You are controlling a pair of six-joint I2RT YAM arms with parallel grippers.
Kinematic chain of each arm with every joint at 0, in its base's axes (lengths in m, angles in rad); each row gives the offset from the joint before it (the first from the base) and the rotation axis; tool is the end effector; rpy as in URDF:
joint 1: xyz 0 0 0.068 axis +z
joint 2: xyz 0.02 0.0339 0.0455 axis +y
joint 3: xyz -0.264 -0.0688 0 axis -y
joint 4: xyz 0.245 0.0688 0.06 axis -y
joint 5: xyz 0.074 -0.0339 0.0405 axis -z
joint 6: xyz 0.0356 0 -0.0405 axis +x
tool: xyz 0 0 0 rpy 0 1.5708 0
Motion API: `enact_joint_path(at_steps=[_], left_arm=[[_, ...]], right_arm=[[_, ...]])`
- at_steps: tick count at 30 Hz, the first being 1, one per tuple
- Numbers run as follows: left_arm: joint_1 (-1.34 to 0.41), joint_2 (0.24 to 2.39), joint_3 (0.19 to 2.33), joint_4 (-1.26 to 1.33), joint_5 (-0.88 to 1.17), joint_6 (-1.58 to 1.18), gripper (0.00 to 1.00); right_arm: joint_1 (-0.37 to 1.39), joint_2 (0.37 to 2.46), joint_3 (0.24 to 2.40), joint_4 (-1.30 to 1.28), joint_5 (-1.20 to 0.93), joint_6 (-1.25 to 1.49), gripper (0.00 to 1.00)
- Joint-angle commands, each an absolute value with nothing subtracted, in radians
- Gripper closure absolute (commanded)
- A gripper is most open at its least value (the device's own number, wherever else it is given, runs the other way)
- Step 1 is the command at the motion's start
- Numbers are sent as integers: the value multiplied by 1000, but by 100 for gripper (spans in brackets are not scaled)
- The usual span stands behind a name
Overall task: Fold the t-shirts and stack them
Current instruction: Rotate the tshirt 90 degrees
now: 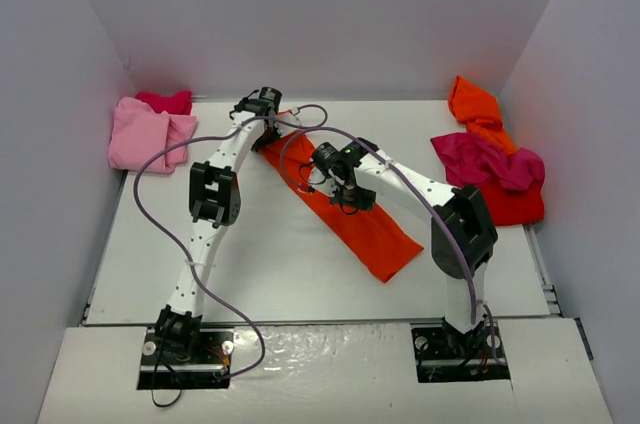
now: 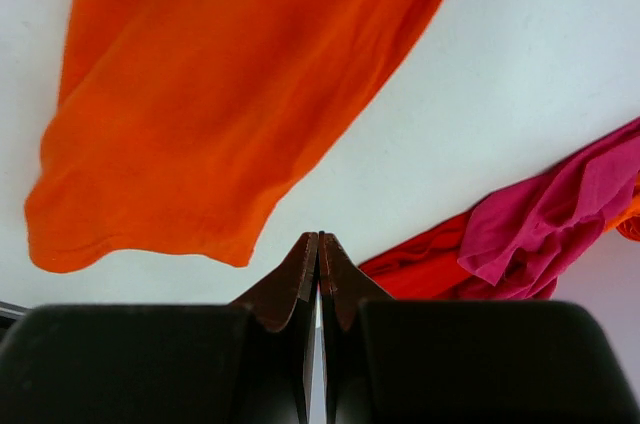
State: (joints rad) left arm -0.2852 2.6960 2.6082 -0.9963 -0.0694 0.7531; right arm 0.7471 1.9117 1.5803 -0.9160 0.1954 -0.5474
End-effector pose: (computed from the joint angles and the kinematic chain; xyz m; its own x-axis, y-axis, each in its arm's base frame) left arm 0.5369 -0.1548 0.1688 -0.4481 0.8424 -0.2993 0.7621 0.5350 0.3646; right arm 0.2938 0.2627 0.2361 -0.2706 -0.9465 -0.1755 -0.8926 0.3150 -0.3226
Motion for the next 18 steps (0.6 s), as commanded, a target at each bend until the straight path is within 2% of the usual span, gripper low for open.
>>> enact_joint_path(at_steps=[1, 5, 10, 18], left_arm=[[-318, 2706, 2617, -978, 56, 755, 100], [-360, 2688, 2573, -947, 110, 786, 100], [-456, 2740, 2655, -981, 123, 821, 100], [-480, 2689, 2672, -866, 145, 729, 100]], right_arm=[[750, 1845, 1607, -927, 219, -588, 100], [734, 1845, 1585, -903, 209, -594, 100], [686, 1866, 1557, -886, 187, -594, 100], [619, 1877, 1504, -877, 258, -599, 100]])
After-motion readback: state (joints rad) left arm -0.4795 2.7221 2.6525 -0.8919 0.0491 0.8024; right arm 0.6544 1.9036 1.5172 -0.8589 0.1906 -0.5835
